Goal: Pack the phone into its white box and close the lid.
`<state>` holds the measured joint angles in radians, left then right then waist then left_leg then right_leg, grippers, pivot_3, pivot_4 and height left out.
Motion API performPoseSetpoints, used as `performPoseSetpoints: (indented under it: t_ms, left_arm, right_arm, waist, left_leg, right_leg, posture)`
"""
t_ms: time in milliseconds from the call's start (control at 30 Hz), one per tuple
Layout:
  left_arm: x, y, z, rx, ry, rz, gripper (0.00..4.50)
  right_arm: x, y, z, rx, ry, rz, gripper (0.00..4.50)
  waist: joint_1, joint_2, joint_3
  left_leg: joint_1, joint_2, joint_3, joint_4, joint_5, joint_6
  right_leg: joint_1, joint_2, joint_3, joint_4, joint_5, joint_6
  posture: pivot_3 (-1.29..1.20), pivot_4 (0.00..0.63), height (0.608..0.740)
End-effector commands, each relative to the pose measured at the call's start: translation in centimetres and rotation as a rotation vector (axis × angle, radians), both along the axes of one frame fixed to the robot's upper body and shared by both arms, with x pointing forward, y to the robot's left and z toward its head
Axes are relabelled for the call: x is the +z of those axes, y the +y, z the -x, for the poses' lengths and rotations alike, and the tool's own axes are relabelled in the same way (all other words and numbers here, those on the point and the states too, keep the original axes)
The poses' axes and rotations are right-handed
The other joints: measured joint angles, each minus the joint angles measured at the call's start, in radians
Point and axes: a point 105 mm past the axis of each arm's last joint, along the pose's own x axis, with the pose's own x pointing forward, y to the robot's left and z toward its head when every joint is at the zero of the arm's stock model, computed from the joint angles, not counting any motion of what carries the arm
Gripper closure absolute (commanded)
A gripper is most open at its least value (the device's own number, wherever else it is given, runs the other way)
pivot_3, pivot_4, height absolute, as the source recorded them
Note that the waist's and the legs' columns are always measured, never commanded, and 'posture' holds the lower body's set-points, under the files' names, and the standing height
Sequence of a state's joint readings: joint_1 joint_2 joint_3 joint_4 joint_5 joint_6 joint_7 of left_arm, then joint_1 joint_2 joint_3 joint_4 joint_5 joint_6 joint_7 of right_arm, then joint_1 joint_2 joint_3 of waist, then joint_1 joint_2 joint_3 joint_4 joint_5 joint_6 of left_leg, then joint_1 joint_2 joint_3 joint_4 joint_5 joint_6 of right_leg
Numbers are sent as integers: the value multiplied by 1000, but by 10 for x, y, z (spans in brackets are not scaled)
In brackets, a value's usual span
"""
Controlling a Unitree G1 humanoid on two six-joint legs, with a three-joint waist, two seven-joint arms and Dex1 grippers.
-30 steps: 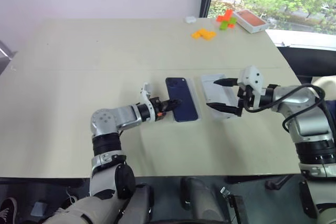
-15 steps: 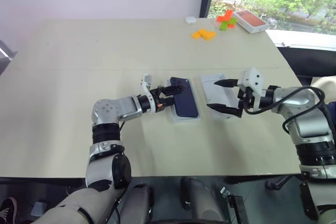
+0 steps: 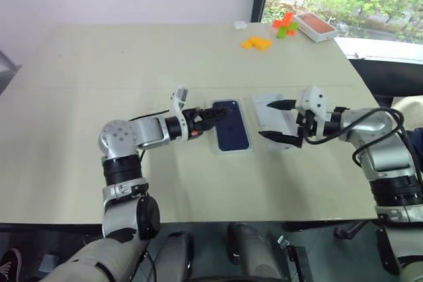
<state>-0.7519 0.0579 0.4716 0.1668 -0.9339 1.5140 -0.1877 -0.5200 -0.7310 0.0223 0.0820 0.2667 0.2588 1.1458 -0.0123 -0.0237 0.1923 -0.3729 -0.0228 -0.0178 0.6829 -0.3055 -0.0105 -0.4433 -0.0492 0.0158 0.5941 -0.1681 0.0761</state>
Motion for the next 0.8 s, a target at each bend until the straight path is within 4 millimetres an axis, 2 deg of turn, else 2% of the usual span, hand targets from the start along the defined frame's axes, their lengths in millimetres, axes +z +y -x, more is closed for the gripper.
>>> performPoseSetpoints:
  t_ms: [33, 100, 200, 267, 367, 467, 533, 600, 667, 733, 800]
  left_arm:
    - [8, 15, 4, 15, -41, -7, 37]
    - [6, 23, 5, 30, -77, -60, 37]
    - [18, 38, 4, 88, -233, -124, 37]
    - [31, 49, 3, 140, -419, -169, 37]
    - [37, 71, 1, 161, -644, -324, 37]
    - [45, 82, 3, 118, -760, -349, 37]
    - [49, 86, 13, 24, -916, -397, 37]
    - [47, 91, 19, -33, -951, -415, 37]
    - [51, 95, 21, -49, -987, -394, 37]
    - [55, 98, 24, -62, -1088, -417, 37]
    - [50, 100, 21, -63, -1086, -429, 37]
  right_arm:
    - [15, 3, -2, 13, -51, -13, 0]
    - [17, 5, -3, 13, -52, -21, 0]
    - [23, 6, -6, -4, -44, -63, 0]
    - [25, 5, -7, -13, -42, -76, 0]
    - [25, 3, -10, -60, -16, -82, 0]
    - [15, 1, -19, -169, -26, 81, 0]
    - [20, 1, -34, -326, 32, 11, 0]
    - [13, -6, -42, -455, 84, 20, 0]
    - [11, -7, -42, -507, 126, 24, 0]
    - [13, -1, -42, -550, 204, -19, 0]
    - [23, 0, -47, -590, 232, -68, 0]
  waist:
    - [-3, 0, 0]
    - [-3, 0, 0]
    - [-5, 0, 0]
    - [-2, 0, 0]
    - [0, 1, 0]
    - [5, 1, 0]
    - [0, 1, 0]
    - [-1, 1, 0]
    - [1, 1, 1]
    - [3, 1, 1]
    - [1, 1, 1]
  left_leg:
    - [0, 0, 0, 0, 0, 0]
    - [0, 0, 0, 0, 0, 0]
    - [0, 1, 0, 0, 0, -1]
    - [0, 1, 0, 0, 1, -1]
    - [0, 1, 1, -1, 1, -2]
    - [0, 0, 1, -1, 1, -1]
    - [-1, 0, 1, 0, 0, -1]
    - [-1, 1, 4, -1, 0, 0]
    - [-1, 2, 4, -1, 0, 1]
    - [-1, 2, 4, -1, -1, 1]
    - [-1, 2, 4, 0, -1, 2]
  right_leg:
    - [0, 0, 0, 0, 0, 0]
    - [0, 0, 0, 0, 0, 0]
    - [0, 0, 0, 1, 0, 0]
    - [-1, 0, 0, 1, 0, 0]
    - [-1, 0, 1, 0, -1, -2]
    - [-1, -1, 0, 0, -2, -5]
    - [-1, -2, 0, -1, -2, -5]
    - [-3, -2, 2, -1, -2, -6]
    - [-3, -2, 2, 0, -3, -8]
    - [-3, -1, 1, 0, -3, -8]
    - [-3, -2, 2, -1, -3, -7]
  posture:
    - [0, 150, 740]
    - [0, 150, 740]
    - [0, 150, 740]
    - [0, 150, 740]
    - [0, 150, 740]
    - [0, 150, 740]
    - [0, 150, 740]
    - [0, 150, 740]
    - [0, 150, 740]
    - [0, 150, 740]
    - [0, 150, 740]
